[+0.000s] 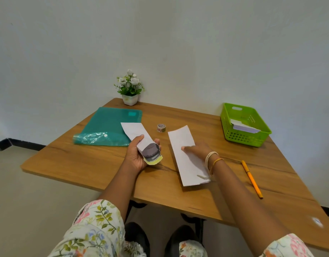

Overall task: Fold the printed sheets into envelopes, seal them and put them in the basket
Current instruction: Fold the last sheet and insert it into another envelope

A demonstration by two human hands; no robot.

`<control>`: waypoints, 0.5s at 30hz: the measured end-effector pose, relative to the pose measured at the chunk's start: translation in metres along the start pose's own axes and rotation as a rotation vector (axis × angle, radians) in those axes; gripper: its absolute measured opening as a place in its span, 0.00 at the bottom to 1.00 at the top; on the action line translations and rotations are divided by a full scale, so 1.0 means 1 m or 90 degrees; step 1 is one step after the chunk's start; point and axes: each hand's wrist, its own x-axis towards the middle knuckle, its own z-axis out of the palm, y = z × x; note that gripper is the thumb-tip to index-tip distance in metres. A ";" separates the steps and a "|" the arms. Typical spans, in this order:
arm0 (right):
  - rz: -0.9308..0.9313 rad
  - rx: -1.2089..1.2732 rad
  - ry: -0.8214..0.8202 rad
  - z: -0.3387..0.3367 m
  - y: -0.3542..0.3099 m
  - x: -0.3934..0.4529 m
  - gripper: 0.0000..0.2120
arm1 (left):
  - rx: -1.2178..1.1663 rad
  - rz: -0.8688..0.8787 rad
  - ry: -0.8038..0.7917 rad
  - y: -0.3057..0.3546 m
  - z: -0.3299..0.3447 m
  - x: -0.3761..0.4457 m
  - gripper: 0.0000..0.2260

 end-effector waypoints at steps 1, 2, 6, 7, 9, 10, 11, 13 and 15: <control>0.009 0.120 -0.063 -0.002 -0.002 -0.009 0.14 | -0.010 0.008 0.003 0.000 0.000 -0.001 0.18; 0.009 0.209 -0.153 -0.005 -0.003 -0.018 0.12 | -0.019 0.013 0.008 0.000 -0.001 0.000 0.19; -0.039 0.255 -0.461 -0.001 0.006 -0.038 0.11 | -0.033 0.043 -0.011 0.001 0.002 -0.003 0.10; -0.032 0.245 -0.515 0.004 0.008 -0.040 0.13 | -0.027 0.040 -0.010 0.001 0.002 -0.004 0.11; -0.013 0.222 -0.615 0.017 0.014 -0.039 0.21 | -0.012 0.011 0.004 0.002 0.003 -0.006 0.20; -0.003 0.210 -0.649 0.022 0.016 -0.037 0.24 | -0.012 0.001 0.017 0.003 0.004 -0.006 0.24; 0.005 0.199 -0.669 0.026 0.018 -0.035 0.25 | -0.018 -0.007 0.024 0.003 0.005 -0.007 0.27; 0.039 0.201 -0.661 0.029 0.020 -0.031 0.20 | -0.023 -0.011 0.031 0.002 0.003 -0.006 0.29; 0.106 0.235 -0.610 0.029 0.017 -0.031 0.10 | -0.036 0.001 0.022 0.002 0.002 -0.004 0.29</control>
